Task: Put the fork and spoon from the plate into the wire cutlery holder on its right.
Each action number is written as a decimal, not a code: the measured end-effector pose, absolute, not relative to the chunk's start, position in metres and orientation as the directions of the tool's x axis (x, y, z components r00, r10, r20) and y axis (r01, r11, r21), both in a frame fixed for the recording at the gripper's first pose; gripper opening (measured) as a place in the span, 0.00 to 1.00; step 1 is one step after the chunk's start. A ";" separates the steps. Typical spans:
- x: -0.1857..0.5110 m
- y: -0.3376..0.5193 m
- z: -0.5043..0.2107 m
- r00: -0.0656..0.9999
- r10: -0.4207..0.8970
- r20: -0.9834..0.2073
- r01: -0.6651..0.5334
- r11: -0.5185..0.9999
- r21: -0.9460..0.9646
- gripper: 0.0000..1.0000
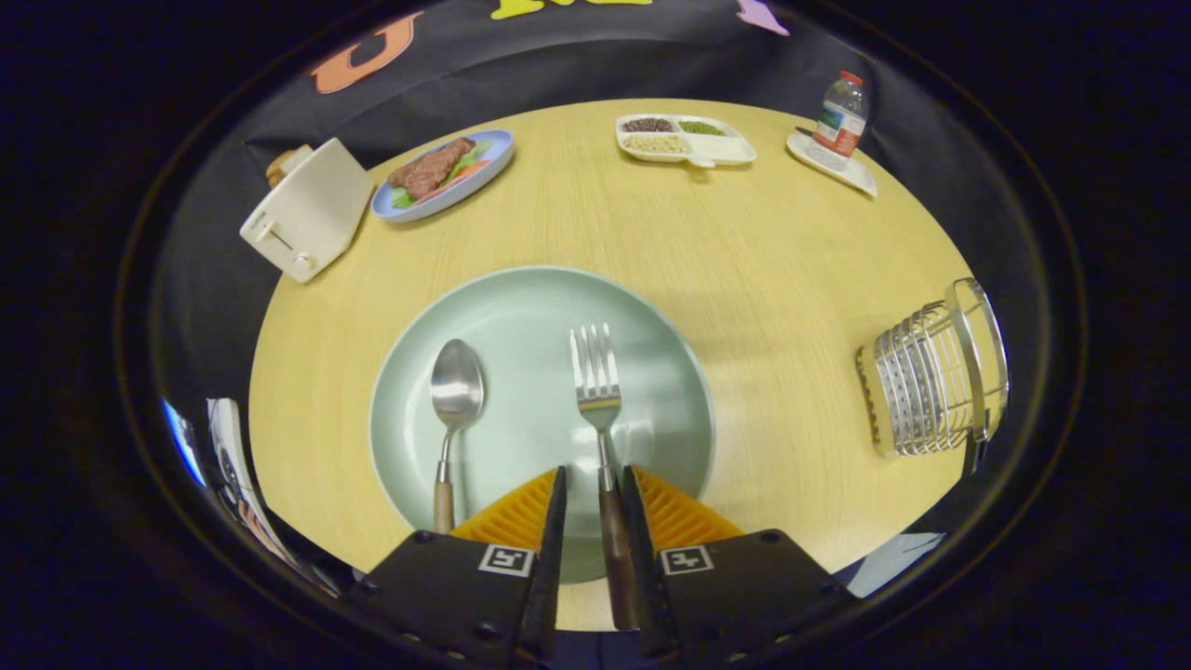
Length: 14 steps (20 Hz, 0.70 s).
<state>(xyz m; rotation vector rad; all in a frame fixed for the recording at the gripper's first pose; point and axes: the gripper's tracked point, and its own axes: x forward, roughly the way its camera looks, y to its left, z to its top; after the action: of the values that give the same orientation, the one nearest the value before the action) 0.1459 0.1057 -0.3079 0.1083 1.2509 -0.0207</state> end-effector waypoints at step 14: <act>0.144 0.109 -0.274 0.367 0.052 -0.929 0.012 0.998 0.060 0.01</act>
<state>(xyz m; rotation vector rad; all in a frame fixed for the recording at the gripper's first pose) 0.1437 0.1088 -0.2736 0.0603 1.1954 0.0253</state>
